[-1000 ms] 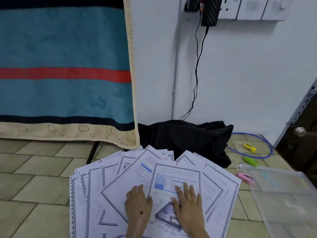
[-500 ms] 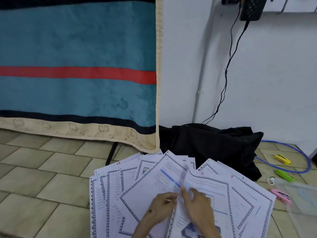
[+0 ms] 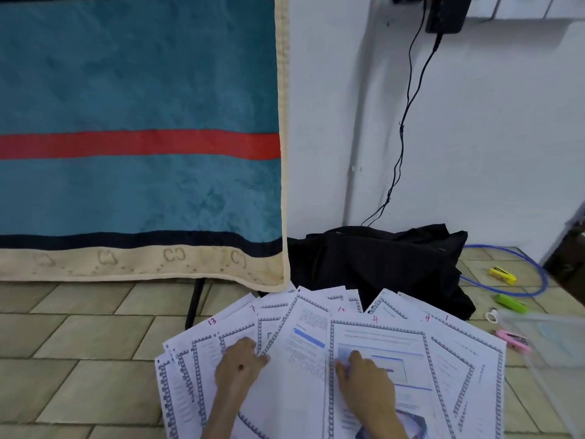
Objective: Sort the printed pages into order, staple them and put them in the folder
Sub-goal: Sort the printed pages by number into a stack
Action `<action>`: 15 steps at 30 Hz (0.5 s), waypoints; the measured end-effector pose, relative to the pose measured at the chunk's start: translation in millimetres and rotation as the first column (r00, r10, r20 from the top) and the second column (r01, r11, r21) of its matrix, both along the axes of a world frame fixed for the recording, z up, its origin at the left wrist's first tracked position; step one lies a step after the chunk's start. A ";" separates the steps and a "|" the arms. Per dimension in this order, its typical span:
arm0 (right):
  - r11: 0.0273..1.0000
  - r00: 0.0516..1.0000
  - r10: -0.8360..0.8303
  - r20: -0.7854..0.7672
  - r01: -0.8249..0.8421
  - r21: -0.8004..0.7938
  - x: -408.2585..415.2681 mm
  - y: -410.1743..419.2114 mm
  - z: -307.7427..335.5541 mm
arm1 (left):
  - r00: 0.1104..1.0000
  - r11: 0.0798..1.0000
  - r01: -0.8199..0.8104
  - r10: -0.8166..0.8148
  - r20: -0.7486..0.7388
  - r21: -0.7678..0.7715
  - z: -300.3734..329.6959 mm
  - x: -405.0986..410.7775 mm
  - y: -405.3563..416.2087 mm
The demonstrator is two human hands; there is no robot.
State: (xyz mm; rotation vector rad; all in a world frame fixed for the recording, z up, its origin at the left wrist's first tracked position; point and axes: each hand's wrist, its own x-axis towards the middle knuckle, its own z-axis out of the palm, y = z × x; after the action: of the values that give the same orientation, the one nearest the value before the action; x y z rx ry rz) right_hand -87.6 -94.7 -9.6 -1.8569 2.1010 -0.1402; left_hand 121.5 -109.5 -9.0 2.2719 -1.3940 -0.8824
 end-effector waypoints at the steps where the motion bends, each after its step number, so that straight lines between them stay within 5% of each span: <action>1: 1.000 1.000 -0.014 0.003 0.014 0.001 0.1 0.3 -0.3 | 0.998 1.000 -0.002 0.001 -0.058 -0.014 0.9 0.3 -0.3; 6: 0.997 0.989 -0.059 0.136 0.052 0.053 -4.5 0.6 6.6 | 0.976 0.986 0.081 -0.107 -0.187 -0.145 19.0 -6.7 12.8; 11: 0.978 0.854 -0.172 0.491 0.086 0.192 -6.2 -2.8 36.8 | 0.891 0.933 0.301 -0.349 -0.290 -0.198 20.6 -30.4 33.4; 15: 0.984 0.899 -0.092 0.428 0.015 0.178 -6.4 -6.8 28.1 | 0.814 0.884 0.459 -0.458 -0.356 -0.089 13.6 -30.3 32.5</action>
State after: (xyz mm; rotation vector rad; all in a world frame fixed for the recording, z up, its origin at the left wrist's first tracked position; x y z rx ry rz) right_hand -93.9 -101.5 18.4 -1.5003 1.7910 -0.3436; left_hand 91.2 -77.0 4.5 1.6558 -1.7771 -1.3733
